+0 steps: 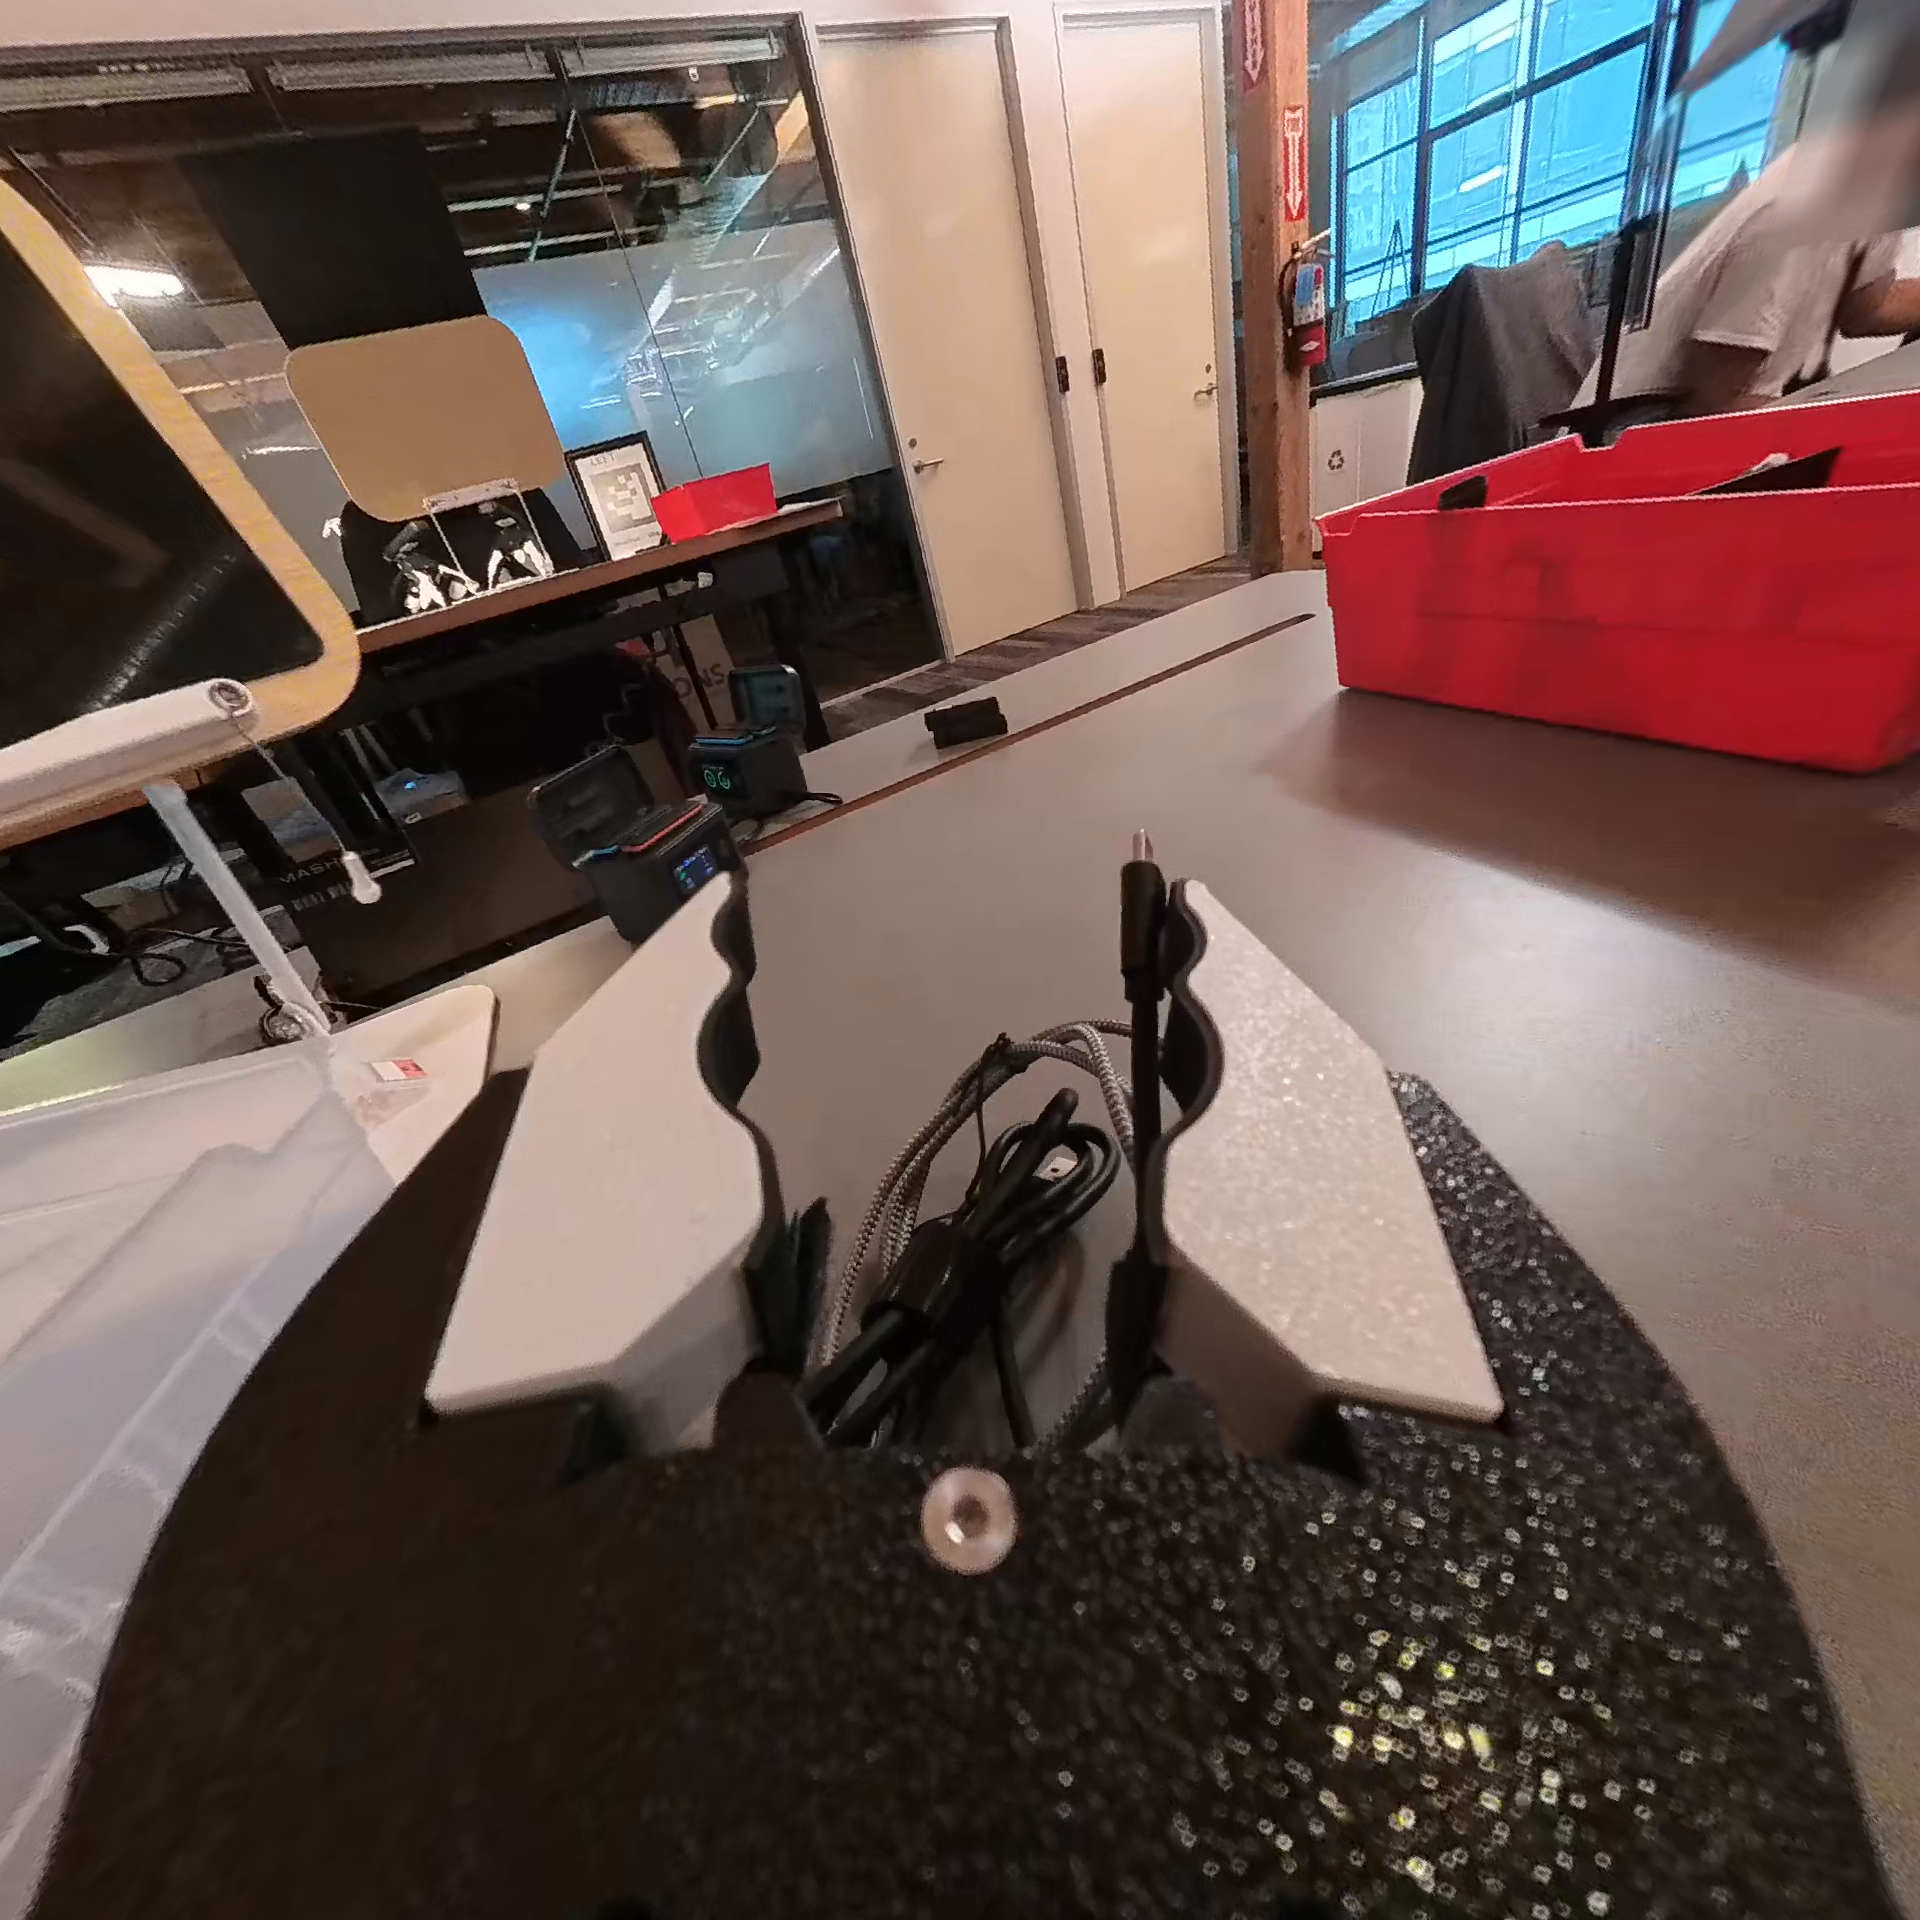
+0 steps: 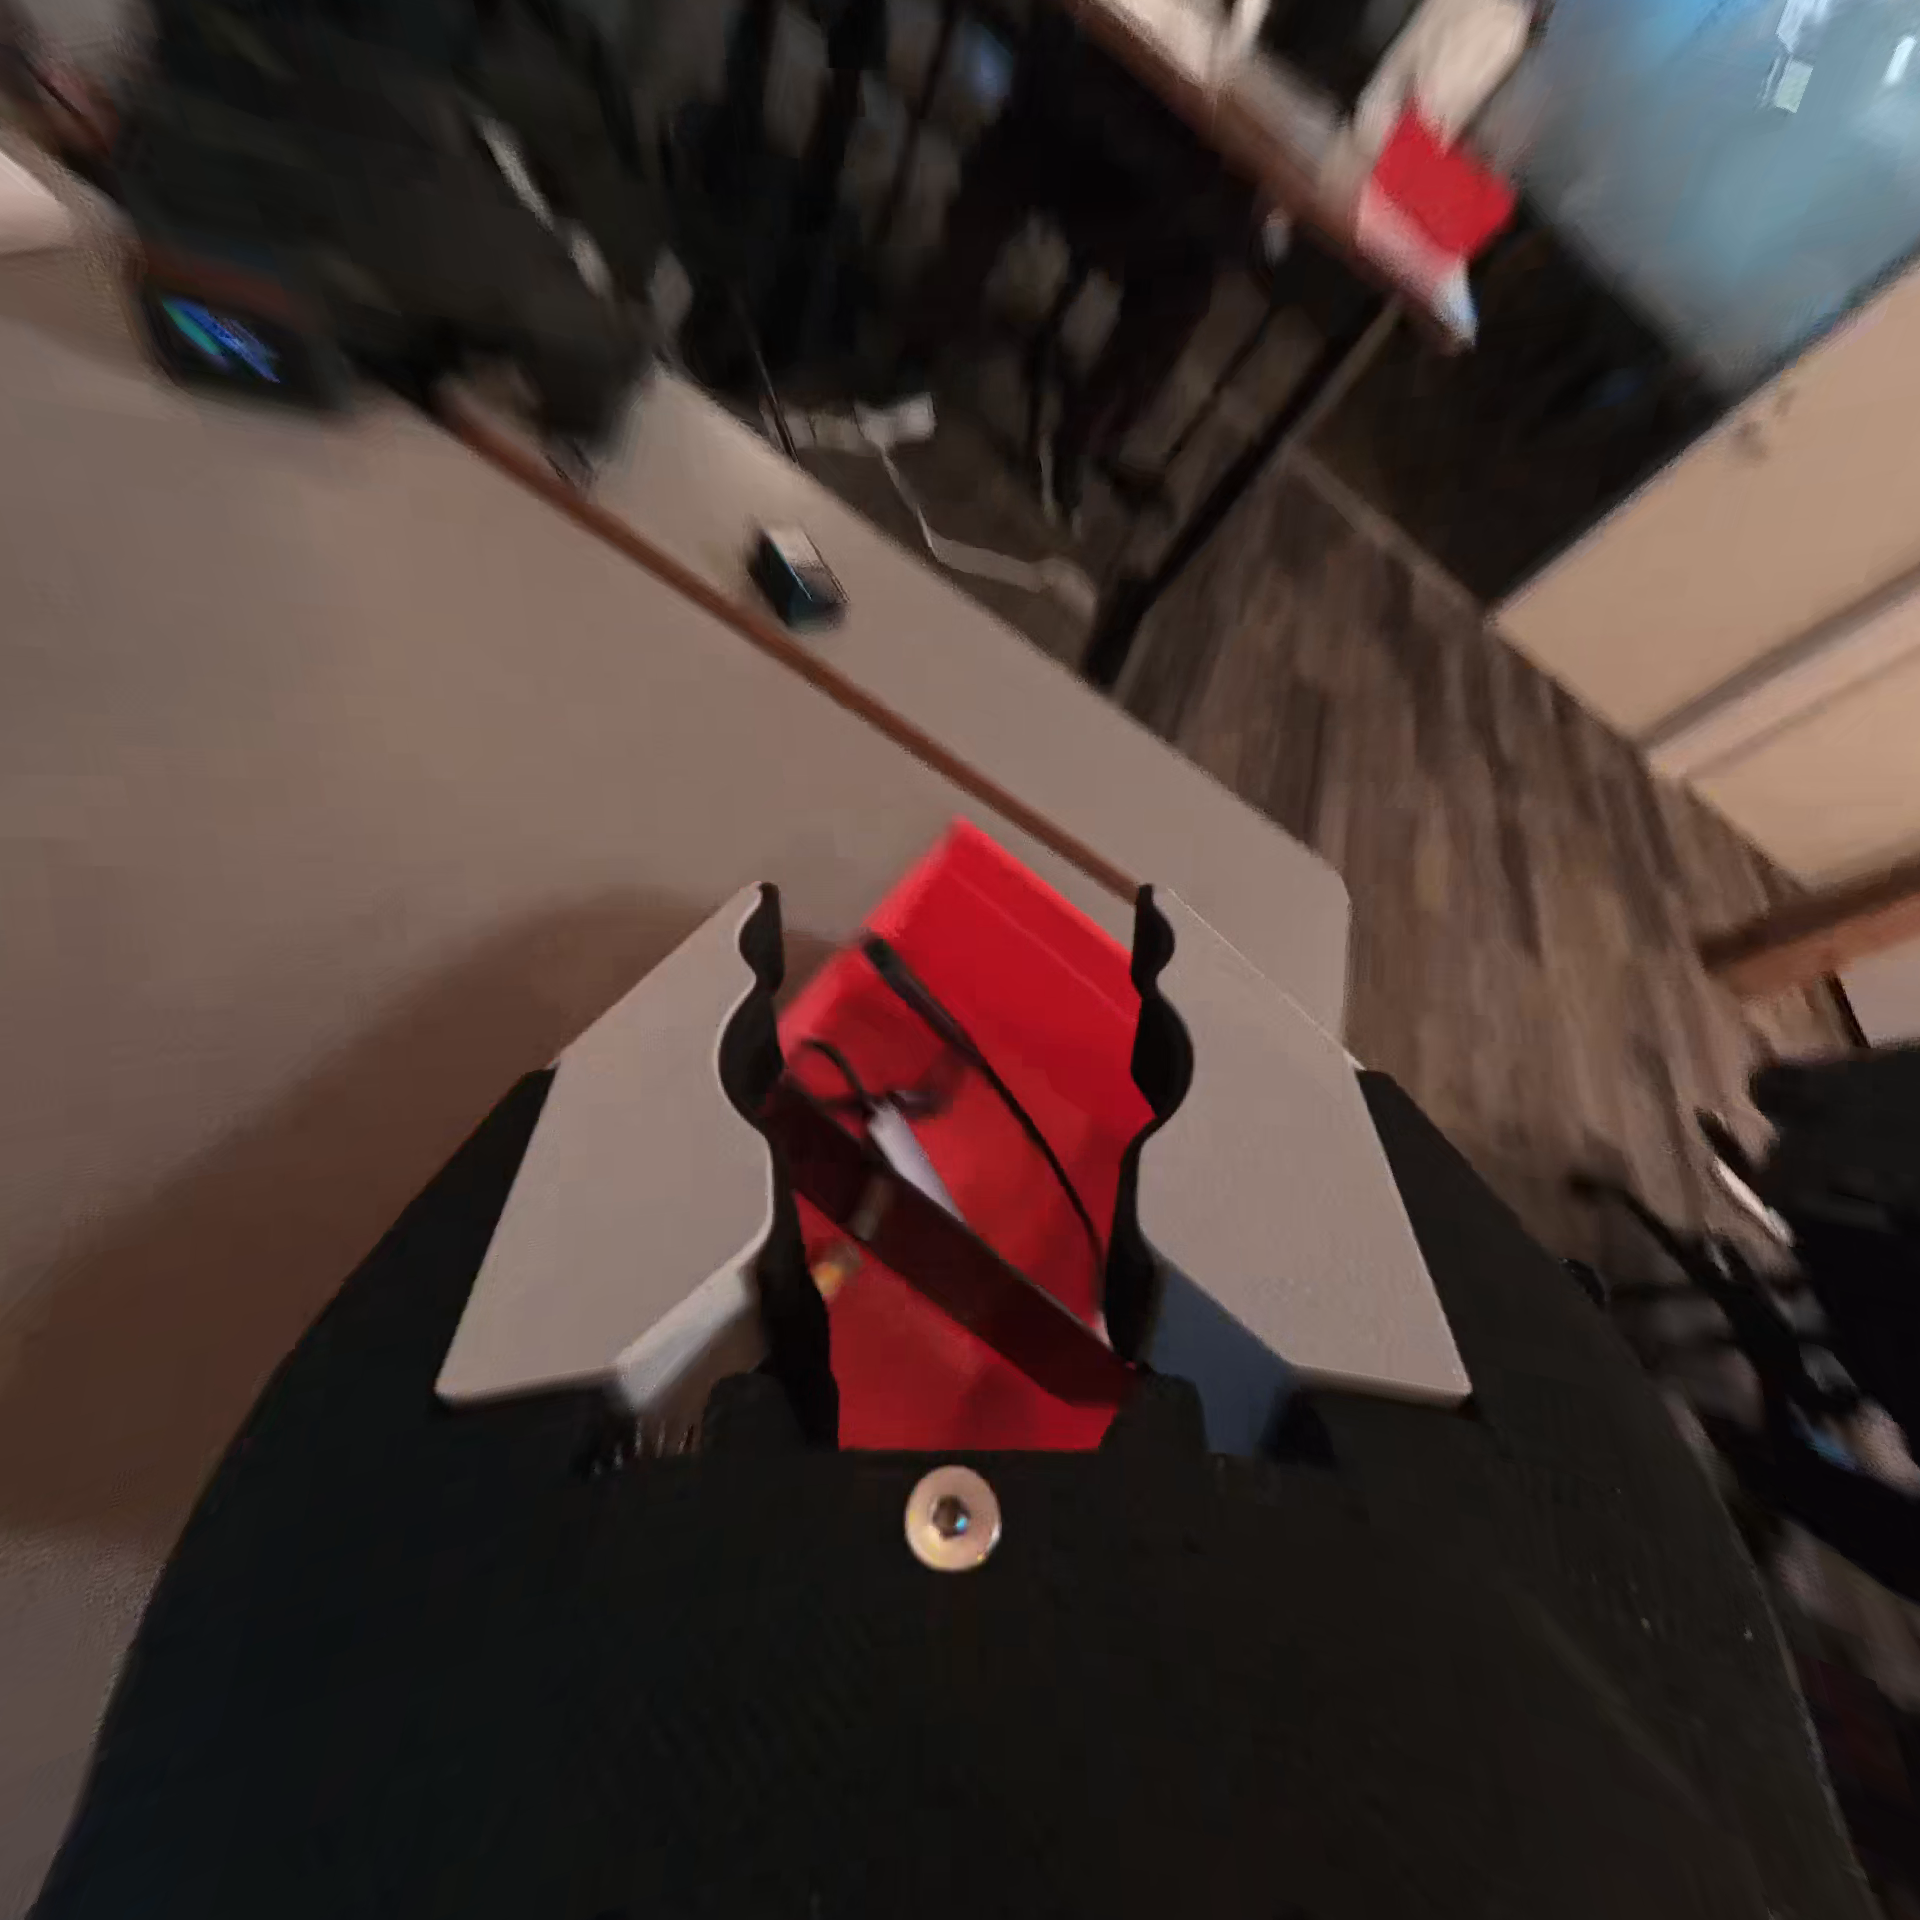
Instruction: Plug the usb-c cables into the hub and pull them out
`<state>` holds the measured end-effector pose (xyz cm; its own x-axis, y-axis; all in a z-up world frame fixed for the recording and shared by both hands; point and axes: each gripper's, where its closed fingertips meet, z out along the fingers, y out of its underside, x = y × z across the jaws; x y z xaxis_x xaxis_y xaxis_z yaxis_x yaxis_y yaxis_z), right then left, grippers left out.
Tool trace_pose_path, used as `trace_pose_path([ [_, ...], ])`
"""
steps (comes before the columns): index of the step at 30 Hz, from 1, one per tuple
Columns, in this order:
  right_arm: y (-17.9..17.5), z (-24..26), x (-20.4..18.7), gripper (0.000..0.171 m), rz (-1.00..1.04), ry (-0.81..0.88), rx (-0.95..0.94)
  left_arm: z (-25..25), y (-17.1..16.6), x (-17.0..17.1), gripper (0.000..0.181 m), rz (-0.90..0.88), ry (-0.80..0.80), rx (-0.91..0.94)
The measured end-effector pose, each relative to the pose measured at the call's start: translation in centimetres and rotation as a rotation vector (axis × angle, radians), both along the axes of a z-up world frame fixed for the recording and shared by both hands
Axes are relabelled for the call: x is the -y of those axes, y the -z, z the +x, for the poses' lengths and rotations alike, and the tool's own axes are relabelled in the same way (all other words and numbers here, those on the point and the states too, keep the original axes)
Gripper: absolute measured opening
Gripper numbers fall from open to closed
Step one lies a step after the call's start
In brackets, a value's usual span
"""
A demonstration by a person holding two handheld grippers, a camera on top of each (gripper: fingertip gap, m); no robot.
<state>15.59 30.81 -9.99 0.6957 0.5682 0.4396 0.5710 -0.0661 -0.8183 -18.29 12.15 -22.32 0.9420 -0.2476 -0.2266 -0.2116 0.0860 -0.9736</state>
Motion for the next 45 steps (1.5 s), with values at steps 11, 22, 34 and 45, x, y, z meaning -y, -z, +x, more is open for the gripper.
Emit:
trace_pose_path([
  [11,11.1,-23.0,16.2,0.061,-0.189,-0.779,-0.041,-2.7,-2.3,1.4,0.074,0.153,-0.119,0.056],
  [22,17.5,-30.9,20.0,0.064,-0.115,-0.973,0.167,-4.4,-2.5,1.6,0.066,0.191,-0.131,0.015],
  [34,14.9,-29.6,18.3,0.003,0.217,-0.889,0.248,-5.1,-4.5,3.0,0.072,0.313,-0.131,0.104],
  [45,4.8,-22.1,12.6,0.002,0.127,-0.573,-0.242,-1.7,-2.5,1.4,0.074,0.199,-0.022,-0.009],
])
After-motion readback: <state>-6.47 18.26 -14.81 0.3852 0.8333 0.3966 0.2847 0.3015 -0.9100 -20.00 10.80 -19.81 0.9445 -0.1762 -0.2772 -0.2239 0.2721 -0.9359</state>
